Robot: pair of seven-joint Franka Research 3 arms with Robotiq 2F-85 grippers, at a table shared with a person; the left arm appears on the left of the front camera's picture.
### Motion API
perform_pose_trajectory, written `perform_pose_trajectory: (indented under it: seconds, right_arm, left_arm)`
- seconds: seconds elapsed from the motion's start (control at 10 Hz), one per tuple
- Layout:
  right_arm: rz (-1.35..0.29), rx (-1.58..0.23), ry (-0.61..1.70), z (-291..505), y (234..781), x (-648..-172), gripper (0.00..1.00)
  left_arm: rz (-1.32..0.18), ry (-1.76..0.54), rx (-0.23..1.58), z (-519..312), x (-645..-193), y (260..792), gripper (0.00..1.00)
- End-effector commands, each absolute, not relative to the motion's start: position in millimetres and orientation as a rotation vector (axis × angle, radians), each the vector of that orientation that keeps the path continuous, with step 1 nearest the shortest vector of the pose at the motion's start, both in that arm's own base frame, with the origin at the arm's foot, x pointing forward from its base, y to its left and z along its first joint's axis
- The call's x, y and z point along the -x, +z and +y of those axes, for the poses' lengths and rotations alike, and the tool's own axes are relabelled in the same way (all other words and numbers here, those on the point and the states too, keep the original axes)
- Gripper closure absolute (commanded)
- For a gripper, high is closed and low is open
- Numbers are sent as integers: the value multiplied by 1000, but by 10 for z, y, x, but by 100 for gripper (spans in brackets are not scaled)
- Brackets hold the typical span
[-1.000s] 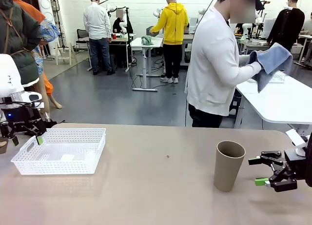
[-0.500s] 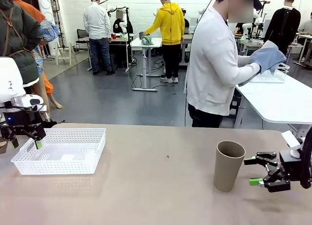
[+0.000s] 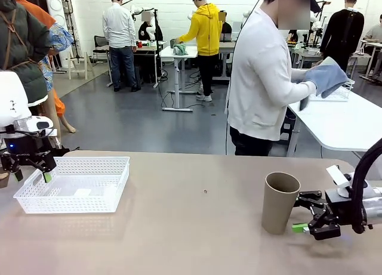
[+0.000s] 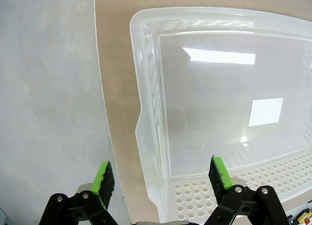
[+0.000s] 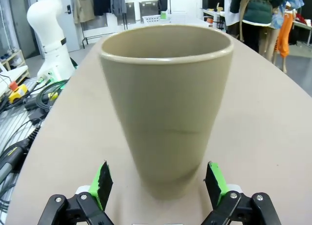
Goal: Clean and organize the cups into the basket.
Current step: Pick up the Organizing basket and move it to the center of the table, then pick up the Reusable plastic cup from the right side of the table and place it inside the Organizing basket.
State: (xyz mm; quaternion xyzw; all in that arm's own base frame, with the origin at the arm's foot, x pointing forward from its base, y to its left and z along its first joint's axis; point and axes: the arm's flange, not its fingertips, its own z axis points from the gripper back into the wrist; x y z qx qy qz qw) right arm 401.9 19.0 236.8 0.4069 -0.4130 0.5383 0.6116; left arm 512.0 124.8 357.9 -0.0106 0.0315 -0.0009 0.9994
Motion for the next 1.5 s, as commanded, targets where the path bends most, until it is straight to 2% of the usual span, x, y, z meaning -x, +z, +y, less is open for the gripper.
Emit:
perform_pose_trajectory:
  seconds: [0.0,0.5,1.4]
  right_arm:
    - [-981,-887,1236,282,2193,-4220,0]
    - [-930,-929,1257,475,2035,-4391,0]
    - [-911,-955,1262,438,2041,-4336,0]
  left_arm:
    - [57,-34,-6,1203,-5027,3559,0]
    - [70,-57,1,1189,-4989,3544,0]
    - [76,-35,26,1196,-5016,3542,0]
